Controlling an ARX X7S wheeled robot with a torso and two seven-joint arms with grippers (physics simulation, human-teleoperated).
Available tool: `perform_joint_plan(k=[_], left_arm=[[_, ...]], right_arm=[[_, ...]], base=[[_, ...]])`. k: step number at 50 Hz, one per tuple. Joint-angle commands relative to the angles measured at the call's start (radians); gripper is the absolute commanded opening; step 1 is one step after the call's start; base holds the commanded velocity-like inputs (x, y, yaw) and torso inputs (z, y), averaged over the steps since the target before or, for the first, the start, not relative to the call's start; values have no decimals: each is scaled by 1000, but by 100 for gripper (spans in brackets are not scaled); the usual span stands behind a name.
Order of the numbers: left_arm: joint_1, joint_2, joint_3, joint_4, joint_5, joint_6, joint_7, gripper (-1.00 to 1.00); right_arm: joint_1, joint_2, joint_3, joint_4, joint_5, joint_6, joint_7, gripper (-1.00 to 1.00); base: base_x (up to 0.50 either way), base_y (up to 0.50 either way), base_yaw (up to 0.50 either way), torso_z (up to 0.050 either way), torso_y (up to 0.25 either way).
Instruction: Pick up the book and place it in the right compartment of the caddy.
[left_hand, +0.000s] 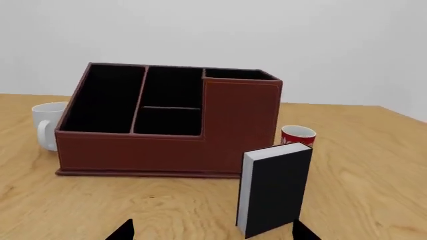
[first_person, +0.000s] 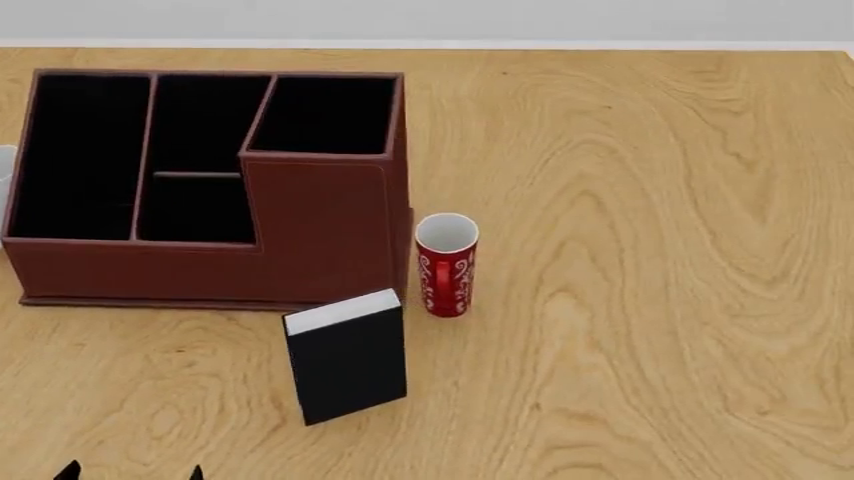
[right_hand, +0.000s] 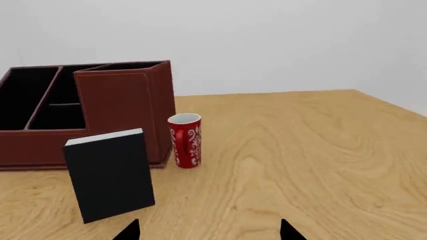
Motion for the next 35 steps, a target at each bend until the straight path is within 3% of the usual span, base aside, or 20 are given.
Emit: perform_joint_plan(k=[1,5,7,12,20,25,35], left_arm=[[-8,-34,-17,87,-20,-56,-25,100],[-26,-96,-44,264,-88,-213,-21,100],[-59,-153,-114,434,-235,-402,-39,100],[-172,-285,-254,657,-386,-639,-111,100],[-229,-320,-306,701,-433,-691,-139,100],[-233,-324,-304,708,-438,-695,-142,100],[-209,-322,-294,717,-437,-686,-144,100]], right_arm=[[-2,20,2,-70,-8,59,38,100],[-17,73,23,-267,-55,184,91,100],[-21,118,41,-433,-84,325,114,100],[10,206,106,-788,-108,636,134,100],[55,258,100,-939,-176,753,154,100],[52,263,104,-937,-167,735,147,100],[40,261,125,-940,-147,716,148,100]], base=[[0,0,0,0,0],[0,0,0,0,0],[0,0,0,0,0],[0,0,0,0,0],[0,0,0,0,0],[0,0,0,0,0],[500,0,0,0,0]])
